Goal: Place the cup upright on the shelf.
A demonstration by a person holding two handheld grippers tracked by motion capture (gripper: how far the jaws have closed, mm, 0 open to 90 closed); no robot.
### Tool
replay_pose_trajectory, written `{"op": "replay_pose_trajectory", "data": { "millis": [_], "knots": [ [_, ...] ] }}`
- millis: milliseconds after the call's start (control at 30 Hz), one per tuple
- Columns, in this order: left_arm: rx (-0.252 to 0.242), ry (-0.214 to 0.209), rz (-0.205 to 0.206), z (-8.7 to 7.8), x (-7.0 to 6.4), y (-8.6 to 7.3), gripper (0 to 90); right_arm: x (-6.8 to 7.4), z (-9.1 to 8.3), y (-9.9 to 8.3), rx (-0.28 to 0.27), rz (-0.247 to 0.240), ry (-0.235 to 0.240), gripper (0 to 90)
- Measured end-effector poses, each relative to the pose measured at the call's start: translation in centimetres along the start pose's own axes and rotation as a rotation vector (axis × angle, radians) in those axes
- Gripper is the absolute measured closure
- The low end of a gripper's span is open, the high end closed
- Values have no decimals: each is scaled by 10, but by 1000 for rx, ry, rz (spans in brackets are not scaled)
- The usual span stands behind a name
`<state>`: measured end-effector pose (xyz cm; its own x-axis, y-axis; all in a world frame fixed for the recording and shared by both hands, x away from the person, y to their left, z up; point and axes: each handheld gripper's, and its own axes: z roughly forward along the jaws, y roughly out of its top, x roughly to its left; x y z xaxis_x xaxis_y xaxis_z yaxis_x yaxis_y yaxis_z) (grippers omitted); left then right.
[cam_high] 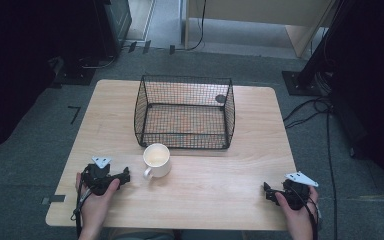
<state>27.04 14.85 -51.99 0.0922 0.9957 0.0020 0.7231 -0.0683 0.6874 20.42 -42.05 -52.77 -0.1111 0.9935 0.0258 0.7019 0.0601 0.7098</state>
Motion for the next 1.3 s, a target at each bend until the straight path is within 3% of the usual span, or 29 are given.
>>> {"op": "replay_pose_trajectory", "data": {
  "millis": [467, 600, 800, 1000, 1300],
  "knots": [
    [1, 6, 17, -9, 7, -8, 0, 0, 0, 0, 0, 0, 0, 0],
    [-21, -1, 42, -22, 4, -8, 0, 0, 0, 0, 0, 0, 0, 0],
    [-54, -87, 35, -42, 0, -5, 0, 0, 0, 0, 0, 0, 0, 0],
    [-67, -141, 56, -54, -12, -4, 0, 1, 0, 1, 1, 7, -5, 0],
    [-95, -208, 53, -67, -23, -1, 0, 1, 0, 1, 1, 7, -5, 0]
  ]
}}
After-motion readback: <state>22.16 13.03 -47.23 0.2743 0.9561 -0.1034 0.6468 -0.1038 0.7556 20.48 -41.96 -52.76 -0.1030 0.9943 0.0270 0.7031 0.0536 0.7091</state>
